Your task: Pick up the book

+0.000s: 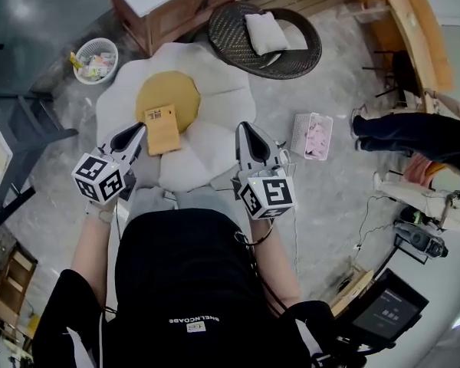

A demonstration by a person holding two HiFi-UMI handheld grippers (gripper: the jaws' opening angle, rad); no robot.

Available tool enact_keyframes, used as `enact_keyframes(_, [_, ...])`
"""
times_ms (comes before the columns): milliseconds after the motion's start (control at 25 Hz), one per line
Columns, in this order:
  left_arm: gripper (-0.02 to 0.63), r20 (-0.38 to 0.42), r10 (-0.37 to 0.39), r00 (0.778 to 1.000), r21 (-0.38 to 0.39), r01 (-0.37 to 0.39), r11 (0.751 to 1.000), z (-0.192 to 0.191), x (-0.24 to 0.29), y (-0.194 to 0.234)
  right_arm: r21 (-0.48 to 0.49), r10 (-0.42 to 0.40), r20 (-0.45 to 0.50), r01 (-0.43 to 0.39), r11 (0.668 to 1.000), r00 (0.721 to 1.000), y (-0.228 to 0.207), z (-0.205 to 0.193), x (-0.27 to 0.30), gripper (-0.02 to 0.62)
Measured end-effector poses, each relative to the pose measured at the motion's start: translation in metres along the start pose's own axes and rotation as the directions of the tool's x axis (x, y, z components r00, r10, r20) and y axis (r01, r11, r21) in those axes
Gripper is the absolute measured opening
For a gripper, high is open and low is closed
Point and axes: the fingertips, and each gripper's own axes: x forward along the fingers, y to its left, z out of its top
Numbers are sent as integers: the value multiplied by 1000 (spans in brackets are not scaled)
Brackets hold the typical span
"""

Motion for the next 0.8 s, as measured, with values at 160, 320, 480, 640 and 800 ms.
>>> enact_keyframes(160, [25, -18, 22, 1000, -29, -23, 999, -17, 2, 14, -3, 25, -29, -25, 1000, 999, 2, -12, 12, 29])
enact_keyframes(320, [38, -35, 36, 999, -63, -39, 997, -36, 7, 27, -6, 42, -53, -42, 999, 998, 2, -24, 19, 29])
enact_keyframes(480, [57, -67, 52, 996, -104, -59, 993, -59, 14, 43, -5, 57, -83, -58, 998, 995, 2, -37, 27, 29])
enact_keyframes(640, [83, -99, 67, 993, -144, -81, 986, -88, 19, 60, -9, 71, -109, -72, 997, 992, 3, -52, 36, 29])
enact_keyframes(800, [109, -129, 77, 989, -175, -99, 980, -114, 25, 75, -10, 82, -132, -84, 996, 988, 3, -67, 45, 29])
